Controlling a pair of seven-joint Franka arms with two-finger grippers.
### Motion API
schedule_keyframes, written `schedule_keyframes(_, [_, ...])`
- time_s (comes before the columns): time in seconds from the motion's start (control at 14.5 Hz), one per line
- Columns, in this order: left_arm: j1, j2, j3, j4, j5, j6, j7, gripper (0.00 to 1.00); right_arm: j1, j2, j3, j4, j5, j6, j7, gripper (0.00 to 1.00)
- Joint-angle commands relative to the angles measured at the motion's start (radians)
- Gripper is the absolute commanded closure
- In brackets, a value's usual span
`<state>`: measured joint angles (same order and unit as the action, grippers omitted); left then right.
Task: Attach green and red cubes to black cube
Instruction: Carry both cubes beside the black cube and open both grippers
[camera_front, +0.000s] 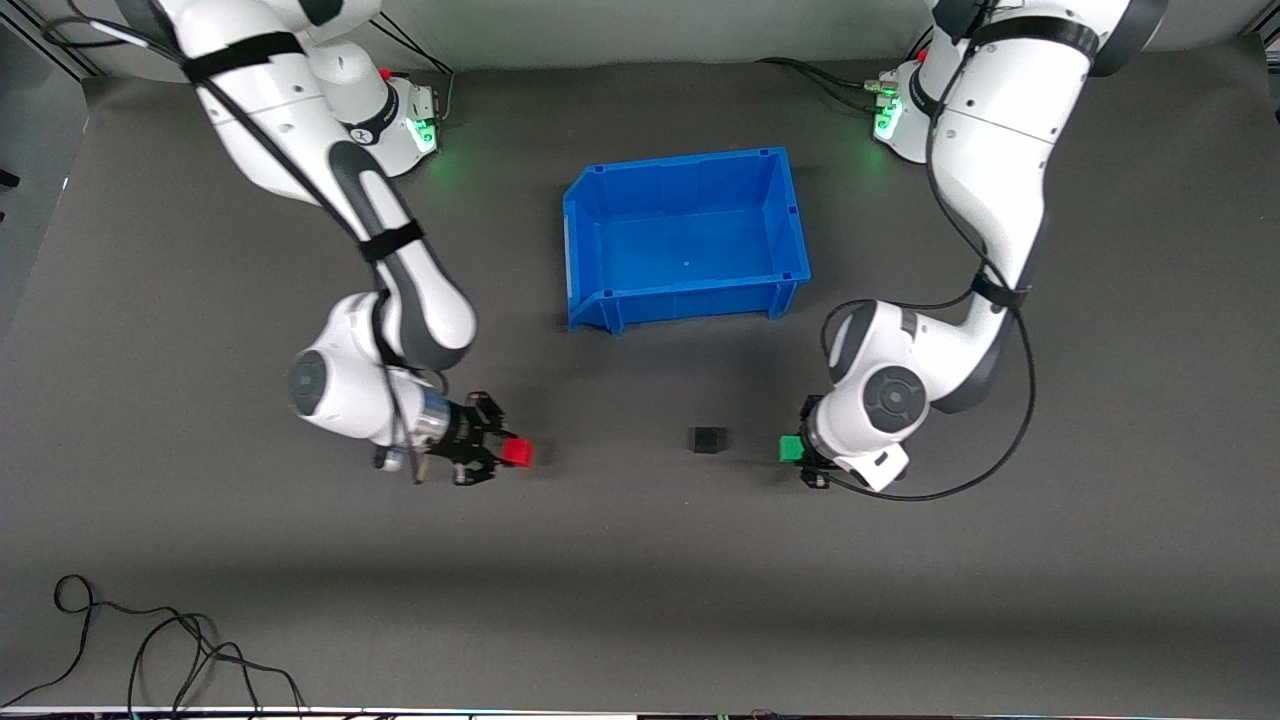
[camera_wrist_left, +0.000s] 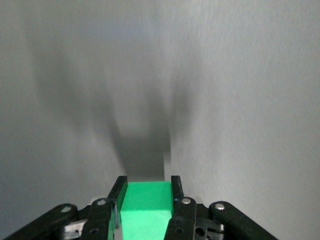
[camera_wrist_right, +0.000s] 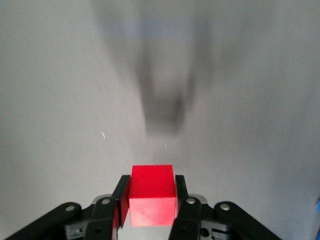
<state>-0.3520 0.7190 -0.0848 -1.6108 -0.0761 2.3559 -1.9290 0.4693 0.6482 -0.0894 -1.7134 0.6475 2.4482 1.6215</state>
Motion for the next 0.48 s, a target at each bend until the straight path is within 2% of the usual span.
schedule_keyframes(0.0, [-0.045,0.02,0.017,0.017,-0.008,0.025,-0.106,1.0,0.078,0.088,-0.013,0.132,0.021,0.012,0.127,0.73])
schedule_keyframes(0.41, [-0.105,0.059,0.019,0.04,-0.001,0.025,-0.216,1.0,0.187,0.174,-0.013,0.244,0.017,0.04,0.316,0.73])
